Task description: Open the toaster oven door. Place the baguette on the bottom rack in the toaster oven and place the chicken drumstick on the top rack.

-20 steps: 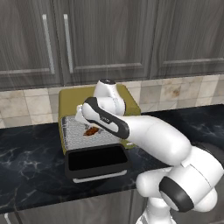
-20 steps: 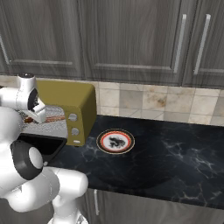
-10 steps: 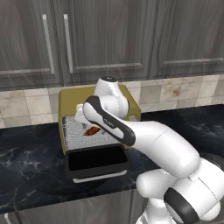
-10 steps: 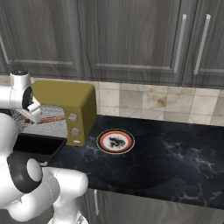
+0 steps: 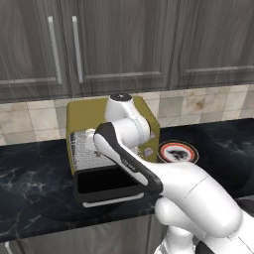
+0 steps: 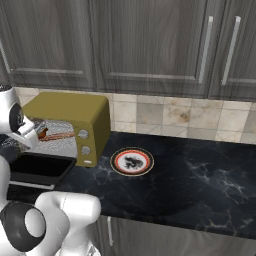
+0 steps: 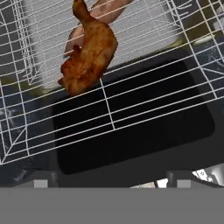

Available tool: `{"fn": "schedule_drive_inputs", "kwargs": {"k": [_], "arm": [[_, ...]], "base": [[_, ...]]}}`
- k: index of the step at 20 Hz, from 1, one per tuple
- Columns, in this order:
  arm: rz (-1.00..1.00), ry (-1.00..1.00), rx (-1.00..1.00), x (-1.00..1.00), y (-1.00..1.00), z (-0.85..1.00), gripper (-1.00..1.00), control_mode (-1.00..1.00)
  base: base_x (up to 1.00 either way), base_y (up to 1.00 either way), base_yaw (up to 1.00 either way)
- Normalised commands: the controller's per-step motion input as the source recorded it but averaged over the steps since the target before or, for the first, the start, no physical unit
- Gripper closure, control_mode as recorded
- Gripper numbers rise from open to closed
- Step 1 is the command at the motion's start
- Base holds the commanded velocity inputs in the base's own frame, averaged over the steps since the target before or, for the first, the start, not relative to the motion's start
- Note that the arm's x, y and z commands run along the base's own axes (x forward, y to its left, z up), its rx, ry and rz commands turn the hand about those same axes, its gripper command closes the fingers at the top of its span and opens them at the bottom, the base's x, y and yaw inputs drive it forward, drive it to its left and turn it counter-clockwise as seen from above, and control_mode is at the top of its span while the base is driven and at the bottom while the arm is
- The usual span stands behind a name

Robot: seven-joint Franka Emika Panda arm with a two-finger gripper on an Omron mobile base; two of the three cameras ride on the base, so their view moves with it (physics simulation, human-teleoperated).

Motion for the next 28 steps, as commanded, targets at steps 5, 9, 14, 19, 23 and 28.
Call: {"fn": "schedule_drive_inputs", "kwargs": {"k": [5, 9, 14, 19, 23, 28], "arm": [[0.09, -0.01, 0.00, -0.37, -0.17, -0.25, -1.00, -1.00], [0.10, 0.00, 0.00, -0.13, -0.20, -0.26, -1.00, -1.00], [0.08, 0.00, 0.00, 0.00, -0.11, -0.35, -1.00, -1.00], [0.04, 0.00, 0.00, 0.14, -0.07, -0.20, -1.00, -1.00], [0.05, 0.00, 0.00, 0.20, 0.00, -0.05, -1.00, -1.00], [0.06, 0.00, 0.00, 0.13, 0.00, -0.17, -1.00, -1.00]], "base": [[0.00, 0.00, 0.00], [0.00, 0.00, 0.00], [0.00, 0.00, 0.00], [0.00, 0.00, 0.00], [0.00, 0.00, 0.00], [0.00, 0.00, 0.00]]}}
